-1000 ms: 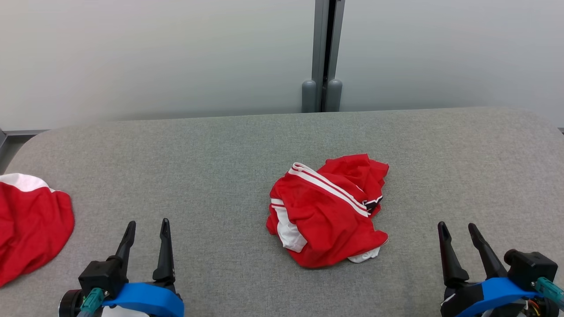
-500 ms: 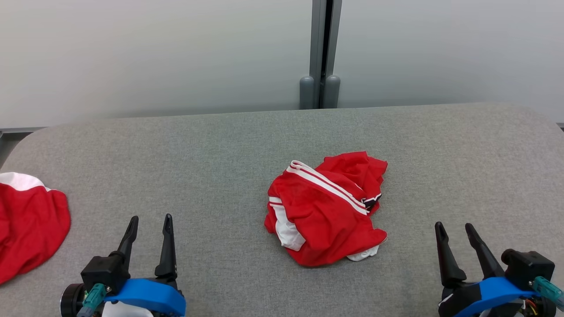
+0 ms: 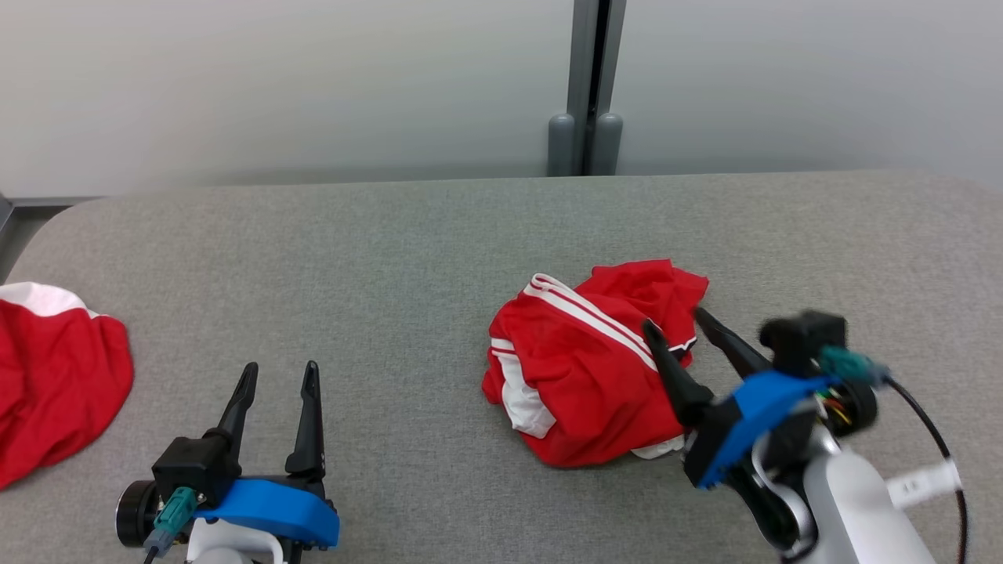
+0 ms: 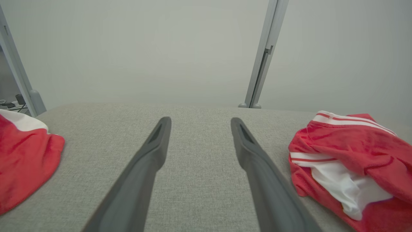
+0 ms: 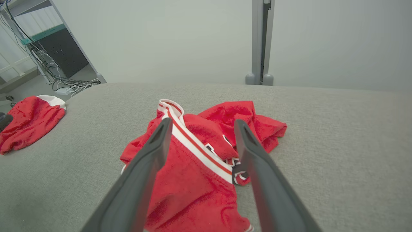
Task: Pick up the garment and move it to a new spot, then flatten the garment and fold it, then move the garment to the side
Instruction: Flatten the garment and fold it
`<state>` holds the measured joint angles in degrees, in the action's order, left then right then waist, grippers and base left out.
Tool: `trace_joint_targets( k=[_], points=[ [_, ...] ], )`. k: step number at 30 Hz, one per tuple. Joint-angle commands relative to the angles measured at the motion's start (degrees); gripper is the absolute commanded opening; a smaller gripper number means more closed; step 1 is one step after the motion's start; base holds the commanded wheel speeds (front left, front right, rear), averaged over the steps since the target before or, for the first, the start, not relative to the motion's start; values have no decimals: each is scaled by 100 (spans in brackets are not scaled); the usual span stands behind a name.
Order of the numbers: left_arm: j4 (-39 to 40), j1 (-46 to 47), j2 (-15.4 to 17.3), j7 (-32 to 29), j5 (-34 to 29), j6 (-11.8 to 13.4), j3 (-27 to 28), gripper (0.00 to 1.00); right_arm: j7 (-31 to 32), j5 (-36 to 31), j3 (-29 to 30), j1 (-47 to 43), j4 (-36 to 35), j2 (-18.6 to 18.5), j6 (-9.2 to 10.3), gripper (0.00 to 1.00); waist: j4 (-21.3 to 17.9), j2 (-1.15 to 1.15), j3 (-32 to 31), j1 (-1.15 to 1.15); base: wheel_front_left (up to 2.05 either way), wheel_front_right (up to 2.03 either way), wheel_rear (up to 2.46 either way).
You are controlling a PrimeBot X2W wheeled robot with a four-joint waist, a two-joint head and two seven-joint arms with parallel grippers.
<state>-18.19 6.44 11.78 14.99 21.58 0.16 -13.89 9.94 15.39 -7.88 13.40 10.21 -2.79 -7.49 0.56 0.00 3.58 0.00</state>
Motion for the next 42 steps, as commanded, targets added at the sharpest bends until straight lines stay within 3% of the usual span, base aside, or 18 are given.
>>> trace_joint_targets(
  k=[1,7,13,20,26,28,30,42],
  points=[
    [21,107,13,16,-45,-27,-35,100,251,111,-132,299,46,-21,-1,100,61,0,56,0,0,0,0],
    [69,253,-19,-2,-81,-66,-138,100,1338,573,-483,1576,768,-21,-1,100,304,0,236,0,0,0,0],
    [53,513,-159,6,-154,-139,-341,100,2019,38,-526,2528,1753,-21,-1,100,750,0,476,0,0,0,0],
    [-58,764,-316,18,-203,-235,-448,100,2473,-462,-596,2997,2634,-22,-1,100,1095,0,692,0,0,0,0],
    [-64,810,-383,25,-244,-272,-409,100,2863,-336,-870,3036,3051,-22,-1,100,1191,0,774,0,0,0,0],
    [-58,810,-397,26,-250,-275,-386,100,3052,-265,-1053,3006,3098,-41,-1,40,1196,0,778,0,0,0,0],
    [-39,811,-408,27,-257,-280,-354,100,3190,-146,-1277,2984,3039,-105,-1,0,1192,0,776,0,0,0,0],
    [-50,598,-375,28,-327,-291,-180,100,2738,850,-1639,2789,1880,-539,-1,0,935,0,469,0,0,0,0]
  ],
)
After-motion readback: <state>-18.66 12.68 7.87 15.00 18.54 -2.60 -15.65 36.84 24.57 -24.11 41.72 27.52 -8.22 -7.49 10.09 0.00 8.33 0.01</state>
